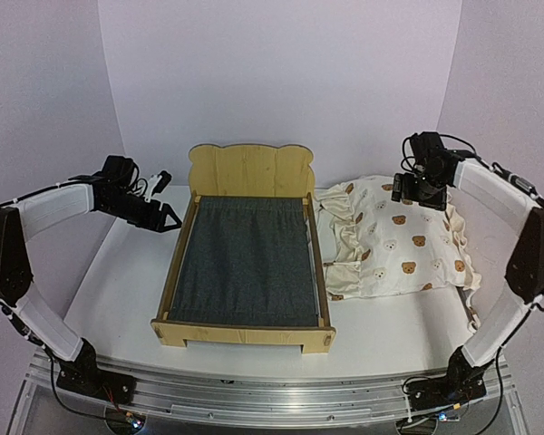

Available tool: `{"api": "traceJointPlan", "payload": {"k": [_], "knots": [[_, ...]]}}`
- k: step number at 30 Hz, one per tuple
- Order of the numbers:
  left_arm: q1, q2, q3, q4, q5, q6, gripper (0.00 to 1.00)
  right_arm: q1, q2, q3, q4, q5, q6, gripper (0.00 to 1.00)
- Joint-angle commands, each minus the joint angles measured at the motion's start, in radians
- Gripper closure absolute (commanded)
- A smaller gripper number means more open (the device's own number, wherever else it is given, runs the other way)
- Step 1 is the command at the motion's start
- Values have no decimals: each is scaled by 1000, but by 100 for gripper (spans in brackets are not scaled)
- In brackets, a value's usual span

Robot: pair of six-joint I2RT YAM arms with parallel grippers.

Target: Set up the pet bed

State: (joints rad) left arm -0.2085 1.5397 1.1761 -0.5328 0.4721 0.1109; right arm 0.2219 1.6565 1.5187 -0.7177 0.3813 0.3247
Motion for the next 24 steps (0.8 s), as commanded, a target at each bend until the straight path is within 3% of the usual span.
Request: {"api": "traceJointPlan", "payload": {"k": [1, 3, 4, 9, 10, 17, 24], "knots": [[6, -52, 48, -19, -28, 42, 30, -75, 211, 137, -145, -40, -163, 2], [5, -62, 38, -16, -29, 41, 30, -96, 288, 187, -171, -61, -190, 4], [6, -68, 33, -16, -31, 40, 30, -103, 324, 211, -191, -74, -203, 11], [6, -106, 22, -26, -46, 44, 30, -109, 363, 316, -298, -62, -242, 86], [6, -112, 25, -31, -48, 48, 30, -109, 335, 324, -308, -49, -248, 97], [6, -107, 91, -61, -40, 72, 29, -108, 17, 408, -319, -33, -256, 100], [6, -44, 222, -88, -41, 120, 29, -106, -158, 532, -305, -394, -129, 100]]}}
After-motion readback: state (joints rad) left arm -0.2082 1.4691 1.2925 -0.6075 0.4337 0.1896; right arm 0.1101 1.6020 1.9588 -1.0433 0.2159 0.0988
